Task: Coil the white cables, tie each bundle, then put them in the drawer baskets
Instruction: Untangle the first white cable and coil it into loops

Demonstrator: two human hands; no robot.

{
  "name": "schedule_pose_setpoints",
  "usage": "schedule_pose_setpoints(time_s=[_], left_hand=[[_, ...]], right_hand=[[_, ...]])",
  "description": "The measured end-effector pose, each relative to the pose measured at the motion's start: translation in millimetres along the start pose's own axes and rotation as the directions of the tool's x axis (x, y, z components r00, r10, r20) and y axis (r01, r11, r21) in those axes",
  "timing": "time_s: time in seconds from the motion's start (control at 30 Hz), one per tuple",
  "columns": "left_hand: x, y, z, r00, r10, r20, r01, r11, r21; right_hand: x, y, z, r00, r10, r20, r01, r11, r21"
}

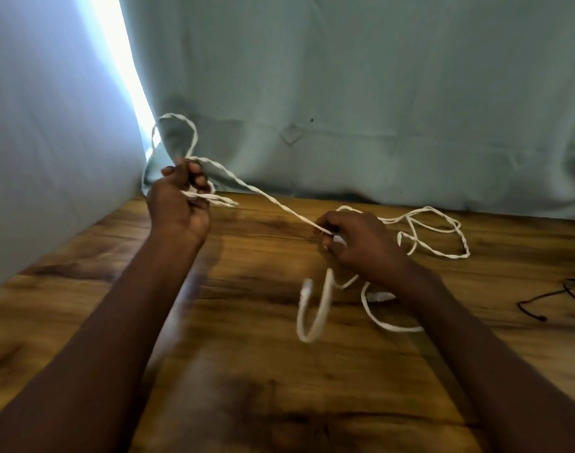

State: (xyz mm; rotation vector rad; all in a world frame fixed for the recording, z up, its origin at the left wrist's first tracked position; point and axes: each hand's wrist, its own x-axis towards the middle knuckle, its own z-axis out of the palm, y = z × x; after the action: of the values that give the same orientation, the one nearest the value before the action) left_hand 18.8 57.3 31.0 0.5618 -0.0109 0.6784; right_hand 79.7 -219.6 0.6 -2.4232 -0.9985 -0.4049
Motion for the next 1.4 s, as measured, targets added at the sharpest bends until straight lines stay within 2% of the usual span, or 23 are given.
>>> schedule_pose_setpoints(time_s=[0.1,0.17,0.27,0.33,0.43,0.5,0.57,0.63,0.7,0.77,0.83,0.87,0.9,0.93,0.97,1.0,1.03,1.1,1.2,1.27,1.3,1.4], left_hand=[[13,16,-15,0.998,0.02,-0.063,-0.029,0.988,-0.149],[22,28,-27,0.996,0.011,-0.088,-0.032,0.969,-0.244],[28,35,-39,0.991,-0.056,-0.121,0.011,0.937,-0.349],[25,27,-38,0.988,-0.06,-0.142,0.017,0.957,-0.289],[10,-2,-21,0.988,-0.07,-0.136,0.07,0.998,-0.004],[-7,-25,-6,0.995,-0.087,-0.05,0.095,0.975,0.203],[-27,-47,9,0.991,-0.106,0.082,0.065,0.914,0.401],[-45,-69,17,0.955,-0.165,0.246,-0.015,0.802,0.597],[-55,-86,17,0.918,-0.189,0.35,-0.146,0.658,0.739],[-58,-91,15,0.888,-0.097,0.45,-0.336,0.533,0.777],[-64,-86,20,0.799,-0.018,0.601,-0.542,0.411,0.733],[-64,-86,21,0.749,-0.023,0.662,-0.606,0.381,0.698],[-65,-87,23,0.71,-0.045,0.703,-0.645,0.361,0.674],[-73,-85,28,0.684,-0.078,0.725,-0.649,0.388,0.654],[-80,-84,34,0.647,-0.101,0.756,-0.666,0.409,0.624],[-83,-83,36,0.63,-0.106,0.769,-0.665,0.438,0.605],[-84,-83,38,0.628,-0.115,0.769,-0.655,0.455,0.603],[-80,-86,36,0.653,-0.168,0.738,-0.594,0.491,0.637],[-84,-86,35,0.647,-0.16,0.746,-0.636,0.427,0.643],[-96,-86,41,0.61,-0.138,0.78,-0.665,0.446,0.599],[-100,-86,44,0.61,-0.111,0.785,-0.686,0.423,0.592],[-100,-90,49,0.773,-0.124,0.622,-0.548,0.364,0.753]], right_hand=[[-3,16,1,0.995,0.089,-0.046,-0.095,0.987,-0.132],[-7,24,-1,0.981,0.137,-0.135,-0.162,0.966,-0.199],[-5,31,1,0.96,0.204,-0.192,-0.233,0.962,-0.145],[-1,28,3,0.964,0.196,-0.177,-0.199,0.98,0.006],[1,14,1,0.943,0.196,-0.268,-0.113,0.948,0.296],[0,7,1,0.926,0.196,-0.322,-0.062,0.921,0.384],[0,4,5,0.924,0.155,-0.351,-0.017,0.931,0.366],[-2,3,8,0.93,0.114,-0.35,-0.002,0.953,0.304],[-4,3,9,0.934,0.088,-0.346,-0.005,0.972,0.233],[-5,4,7,0.934,0.067,-0.351,-0.019,0.99,0.138],[-3,6,5,0.941,0.076,-0.329,-0.082,0.997,-0.003],[-2,11,7,0.945,0.071,-0.319,-0.097,0.993,-0.066],[-1,14,10,0.95,0.109,-0.292,-0.127,0.991,-0.042],[-1,15,12,0.943,0.202,-0.263,-0.171,0.976,0.137],[-3,11,14,0.924,0.309,-0.227,-0.205,0.898,0.388],[-5,11,17,0.9,0.394,-0.189,-0.21,0.768,0.605],[-9,10,18,0.88,0.443,-0.169,-0.196,0.663,0.722],[-11,12,18,0.876,0.447,-0.182,-0.178,0.65,0.739],[-11,7,10,0.895,0.277,-0.349,-0.062,0.852,0.519],[-6,8,8,0.905,0.182,-0.384,-0.021,0.922,0.387],[-3,8,8,0.899,0.207,-0.386,-0.028,0.907,0.421],[9,3,2,0.872,0.335,-0.356,-0.096,0.831,0.548]])
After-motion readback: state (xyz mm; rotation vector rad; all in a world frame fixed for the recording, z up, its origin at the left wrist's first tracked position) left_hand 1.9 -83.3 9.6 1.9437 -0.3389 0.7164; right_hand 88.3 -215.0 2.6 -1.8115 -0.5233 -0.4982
